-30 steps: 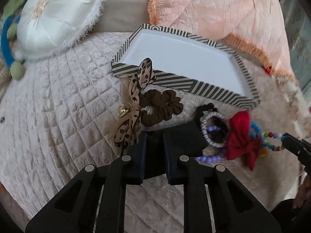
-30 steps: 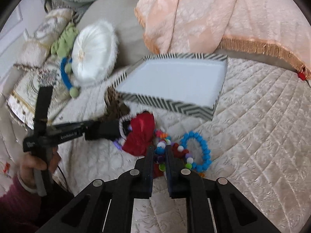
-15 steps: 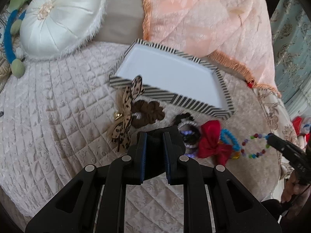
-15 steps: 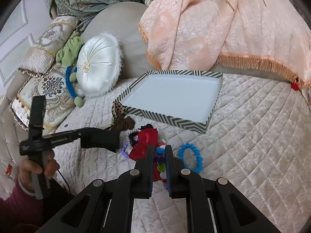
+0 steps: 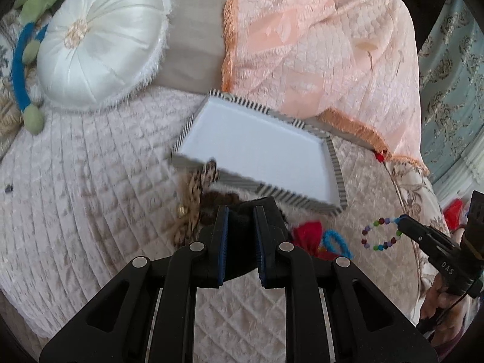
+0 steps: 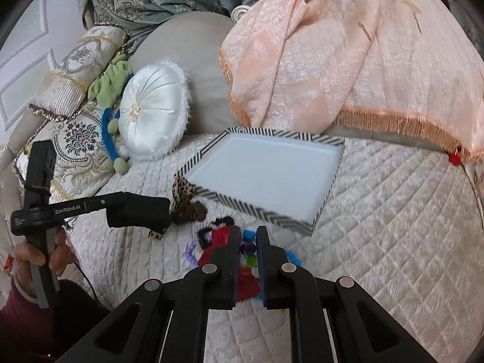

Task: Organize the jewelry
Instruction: 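Drop black hair tie in tray with left tool while right tool drops bracelet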

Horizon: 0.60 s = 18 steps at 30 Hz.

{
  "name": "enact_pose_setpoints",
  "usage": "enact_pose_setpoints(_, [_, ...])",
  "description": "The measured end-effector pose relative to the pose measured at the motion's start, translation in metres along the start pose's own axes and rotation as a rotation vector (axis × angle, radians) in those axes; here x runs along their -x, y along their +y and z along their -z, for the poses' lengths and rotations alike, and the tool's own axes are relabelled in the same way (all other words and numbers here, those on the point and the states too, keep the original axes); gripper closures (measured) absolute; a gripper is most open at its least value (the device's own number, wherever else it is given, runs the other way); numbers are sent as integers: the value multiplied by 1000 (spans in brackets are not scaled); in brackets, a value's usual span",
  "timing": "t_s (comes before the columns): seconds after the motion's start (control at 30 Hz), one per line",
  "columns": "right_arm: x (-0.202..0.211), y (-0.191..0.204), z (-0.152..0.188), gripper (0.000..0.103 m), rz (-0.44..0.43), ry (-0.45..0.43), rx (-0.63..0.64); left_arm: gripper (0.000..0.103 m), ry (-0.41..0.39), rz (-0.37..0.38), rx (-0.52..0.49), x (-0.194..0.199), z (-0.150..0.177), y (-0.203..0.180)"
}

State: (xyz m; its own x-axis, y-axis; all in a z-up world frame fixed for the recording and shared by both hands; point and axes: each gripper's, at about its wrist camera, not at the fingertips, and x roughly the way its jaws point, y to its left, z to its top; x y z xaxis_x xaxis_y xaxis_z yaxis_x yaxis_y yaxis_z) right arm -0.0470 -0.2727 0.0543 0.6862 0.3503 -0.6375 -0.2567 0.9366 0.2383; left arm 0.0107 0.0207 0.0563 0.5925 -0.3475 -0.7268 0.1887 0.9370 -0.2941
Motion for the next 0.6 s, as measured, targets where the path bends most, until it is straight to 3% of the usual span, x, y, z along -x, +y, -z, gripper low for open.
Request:
enact_pose_setpoints(0.2, [-23,-3,-30,93,21,-4,15,88,-25,-16,-3,-22,-41,-9])
enact_pose_setpoints(0.43, [-72,-10,-56,93,34,31,19,88,9,-43,46,-86,-93,1])
enact_pose_setpoints(0.6, [-118,-19,-62,93,30,85,0,88,54,-78,75,-132,-108,15])
